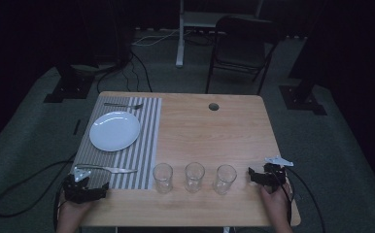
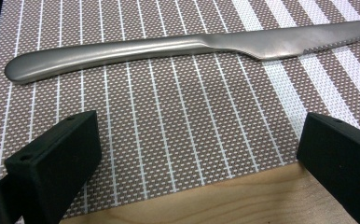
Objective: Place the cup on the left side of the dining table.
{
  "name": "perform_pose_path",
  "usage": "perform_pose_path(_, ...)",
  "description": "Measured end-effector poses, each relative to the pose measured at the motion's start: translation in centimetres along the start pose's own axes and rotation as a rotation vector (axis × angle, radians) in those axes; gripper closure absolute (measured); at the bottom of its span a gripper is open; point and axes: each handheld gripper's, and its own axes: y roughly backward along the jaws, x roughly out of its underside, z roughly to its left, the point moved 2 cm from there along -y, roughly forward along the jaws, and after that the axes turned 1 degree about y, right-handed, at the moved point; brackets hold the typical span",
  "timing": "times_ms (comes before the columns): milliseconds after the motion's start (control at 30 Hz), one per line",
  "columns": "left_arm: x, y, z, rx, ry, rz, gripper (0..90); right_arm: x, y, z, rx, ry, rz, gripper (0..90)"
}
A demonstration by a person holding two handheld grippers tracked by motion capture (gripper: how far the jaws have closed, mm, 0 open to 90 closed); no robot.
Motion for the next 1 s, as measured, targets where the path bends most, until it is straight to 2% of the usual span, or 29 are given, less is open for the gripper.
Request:
perform_pose_path(67, 0.02, 0.12, 0.10, 0.008, -0.011, 0.008, 0.3, -0.01, 0.00, -0.05, 0.003, -0.003, 0.000, 13.7)
perform_pose_path(100, 0.20, 0.33, 0.14, 0.013, -0.040, 0.007, 0.3, -0.01, 0.01, -0.10, 0.007, -0.009, 0.001, 13.7)
perform_pose_path(133, 0.36, 0.47, 0.17, 0.034, -0.043, 0.006, 0.3, -0.01, 0.01, -0.11, 0.007, -0.008, 0.001, 13.7)
perform_pose_path(167, 0.36, 0.47, 0.17, 0.034, -0.043, 0.006, 0.3, -0.01, 0.01, -0.11, 0.007, -0.008, 0.001, 13.7)
perform_pose_path(200, 0.58, 0.74, 0.37, 0.064, -0.050, 0.007, 0.3, -0.01, 0.01, -0.11, 0.007, -0.009, 0.001, 13.7)
perform_pose_path(300, 0.79, 0.91, 0.63, 0.075, -0.047, 0.003, 0.3, 0.00, 0.01, -0.10, 0.007, -0.008, 0.001, 13.7)
perform_pose_path(433, 0.72, 0.73, 0.42, 0.057, -0.072, 0.010, 0.3, 0.00, 0.01, -0.10, 0.007, -0.008, 0.001, 13.7)
perform_pose_path(1000, 0.92, 1.01, 0.07, 0.098, -0.120, 0.014, 1.2, 0.00, 0.01, -0.10, 0.008, -0.008, 0.001, 13.7)
